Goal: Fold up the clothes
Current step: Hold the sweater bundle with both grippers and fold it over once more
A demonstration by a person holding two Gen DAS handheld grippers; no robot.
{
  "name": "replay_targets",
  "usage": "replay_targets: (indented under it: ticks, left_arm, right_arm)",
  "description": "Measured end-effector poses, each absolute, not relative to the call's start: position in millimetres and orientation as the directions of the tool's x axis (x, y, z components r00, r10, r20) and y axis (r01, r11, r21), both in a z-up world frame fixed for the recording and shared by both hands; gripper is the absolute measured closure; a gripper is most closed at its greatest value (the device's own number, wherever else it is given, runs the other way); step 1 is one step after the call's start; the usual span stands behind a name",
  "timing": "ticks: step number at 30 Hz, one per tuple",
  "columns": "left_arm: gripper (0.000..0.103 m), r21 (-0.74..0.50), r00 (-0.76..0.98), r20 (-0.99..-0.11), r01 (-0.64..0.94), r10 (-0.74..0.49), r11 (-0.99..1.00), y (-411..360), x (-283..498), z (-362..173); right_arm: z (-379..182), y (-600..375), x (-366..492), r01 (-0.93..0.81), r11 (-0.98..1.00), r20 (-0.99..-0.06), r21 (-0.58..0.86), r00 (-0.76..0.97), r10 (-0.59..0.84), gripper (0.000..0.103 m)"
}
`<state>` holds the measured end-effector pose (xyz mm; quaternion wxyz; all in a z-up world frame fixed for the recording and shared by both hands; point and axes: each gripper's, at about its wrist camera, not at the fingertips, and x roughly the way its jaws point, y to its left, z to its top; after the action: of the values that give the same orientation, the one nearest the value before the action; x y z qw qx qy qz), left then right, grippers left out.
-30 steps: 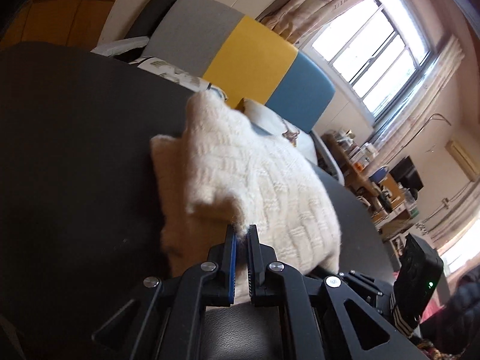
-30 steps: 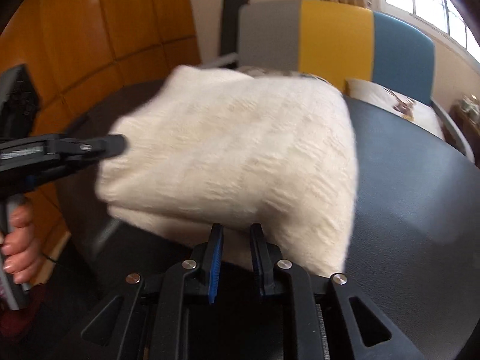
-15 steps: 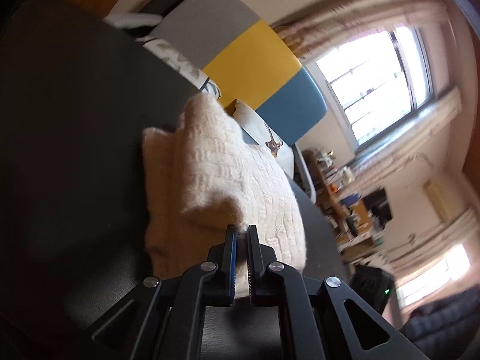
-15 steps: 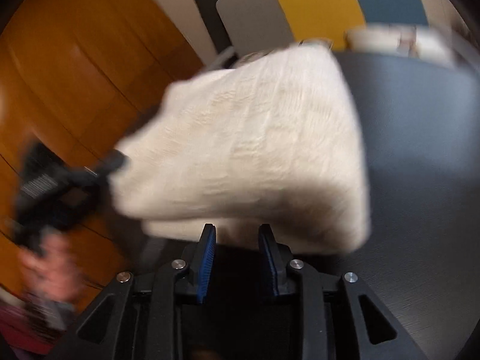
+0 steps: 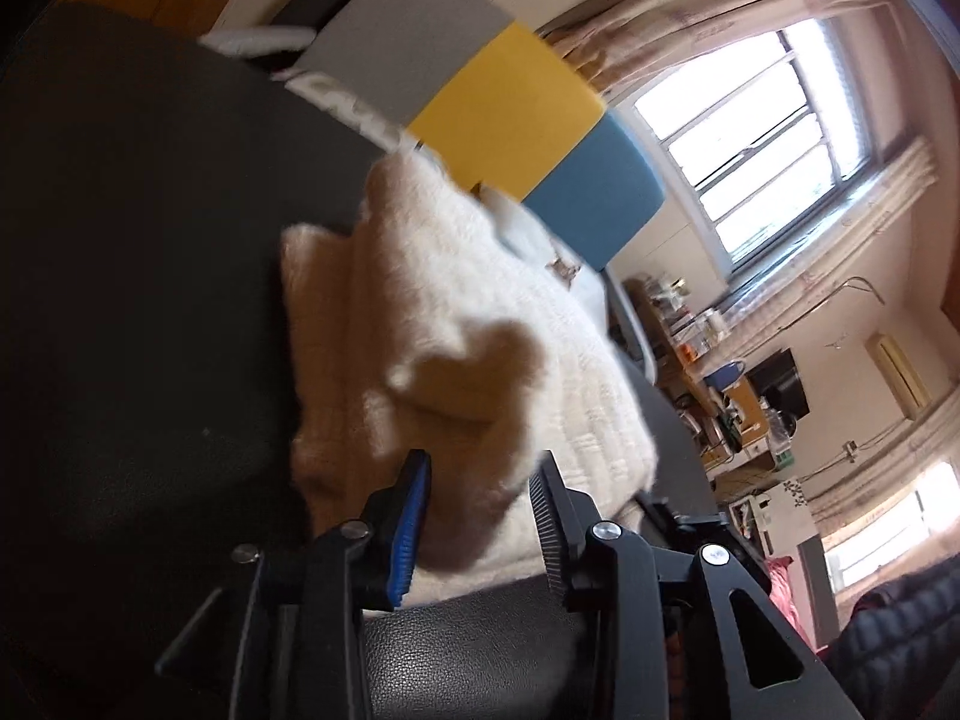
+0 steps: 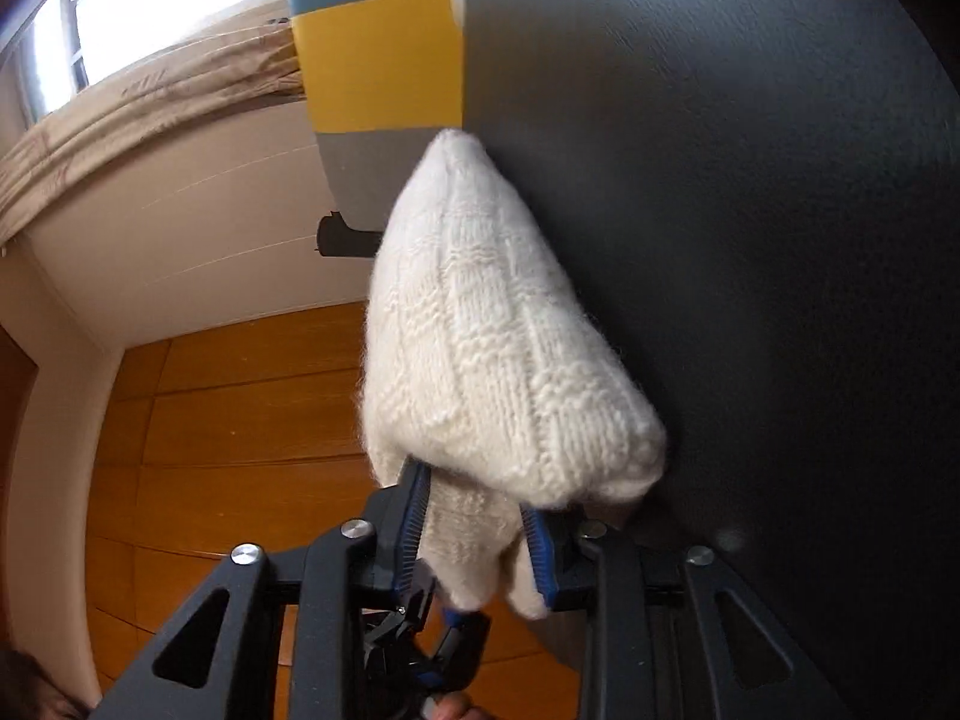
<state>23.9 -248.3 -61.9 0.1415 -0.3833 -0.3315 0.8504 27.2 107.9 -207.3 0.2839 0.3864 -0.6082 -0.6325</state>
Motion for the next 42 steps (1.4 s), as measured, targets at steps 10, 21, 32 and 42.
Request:
replay_targets:
  ticks: [10, 21, 32, 42]
  left_arm:
    - [0.095, -0.751, -0.695, -0.421, -0.093, 0.583, -0.654, -255.6, 38.9, -25.3]
    - [0.095, -0.735, -0.676, -0.473, -0.051, 0.565, -0.676, -252.4, 46.9, -45.5]
    - [0.028, -0.641, -0.712, -0.491, -0.094, 0.502, -0.761, -234.6, 50.3, -28.4]
    - [0.097, -0.568, -0.679, -0.554, -0.115, 0.482, -0.815, -211.3, 17.1, -28.5]
  right_arm:
    - [-140.7, 120.0, 34.7, 0.064, -0.295, -0.205, 0.953, -0.582, -0.787, 0.102]
    - [-180.3, 106.8, 31.0, -0.112, -0.199, -0.229, 0.974, -0.497, -0.837, 0.069]
    - [-174.5, 109.6, 29.1, -0.220, -0.227, -0.311, 0.949, -0.515, -0.799, 0.054]
    - [-163.9, 74.3, 12.8, -0.145, -0.266, -0.301, 0.953, -0.562, -0.771, 0.090]
